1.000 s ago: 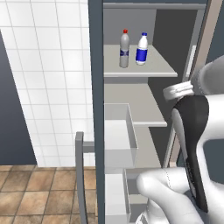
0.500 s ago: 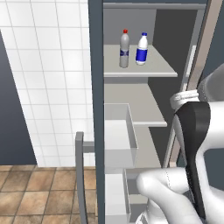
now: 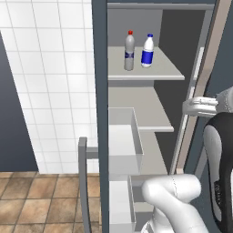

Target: Take the bottled waters from the counter and place them in the freezer to freeze. Close the freezer door after placing the bottles.

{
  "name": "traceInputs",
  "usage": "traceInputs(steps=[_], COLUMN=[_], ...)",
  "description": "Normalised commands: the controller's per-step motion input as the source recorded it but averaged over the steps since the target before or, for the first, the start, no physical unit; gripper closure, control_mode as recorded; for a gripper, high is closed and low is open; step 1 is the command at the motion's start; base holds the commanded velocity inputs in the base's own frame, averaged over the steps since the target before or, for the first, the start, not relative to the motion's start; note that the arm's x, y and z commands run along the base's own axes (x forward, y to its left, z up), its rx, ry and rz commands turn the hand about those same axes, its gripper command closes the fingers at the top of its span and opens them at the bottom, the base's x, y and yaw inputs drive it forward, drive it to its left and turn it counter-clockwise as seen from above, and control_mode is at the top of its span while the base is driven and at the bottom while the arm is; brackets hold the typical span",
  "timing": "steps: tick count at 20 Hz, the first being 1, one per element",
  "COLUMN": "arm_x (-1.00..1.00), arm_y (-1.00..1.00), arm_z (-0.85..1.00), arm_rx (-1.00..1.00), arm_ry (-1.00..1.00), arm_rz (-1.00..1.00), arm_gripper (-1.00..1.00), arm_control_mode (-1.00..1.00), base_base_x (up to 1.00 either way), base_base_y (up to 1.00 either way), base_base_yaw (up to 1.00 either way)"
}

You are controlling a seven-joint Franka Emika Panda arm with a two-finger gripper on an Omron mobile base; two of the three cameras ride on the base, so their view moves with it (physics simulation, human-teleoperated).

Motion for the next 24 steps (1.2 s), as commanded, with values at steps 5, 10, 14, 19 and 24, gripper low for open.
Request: traceInputs(steps=[5, 10, 14, 19, 24], arm_x=[0.00, 0.00, 0.00, -0.01, -0.03], arm_y=[0.00, 0.03, 0.16, 0.00, 0.00], arm_z=[-0.02, 0.00, -0.01, -0.25, -0.40], arm_rx=[0.10, 0.06, -0.02, -0.04, -0.05], arm_ry=[0.08, 0.12, 0.24, 0.06, 0.00], arm_rz=[0.00, 0.00, 0.00, 0.01, 0.05], arm_gripper=[-1.00, -1.00, -1.00, -1.00, -1.00], arm_control_mode=[-1.00, -1.00, -1.00, -1.00, -1.00], base_base_x=[0.00, 0.00, 0.00, 0.00, 0.00], base_base_y=[0.00, 0.00, 0.00, 0.00, 0.00], base_base_yaw=[0.00, 0.00, 0.00, 0.00, 0.00])
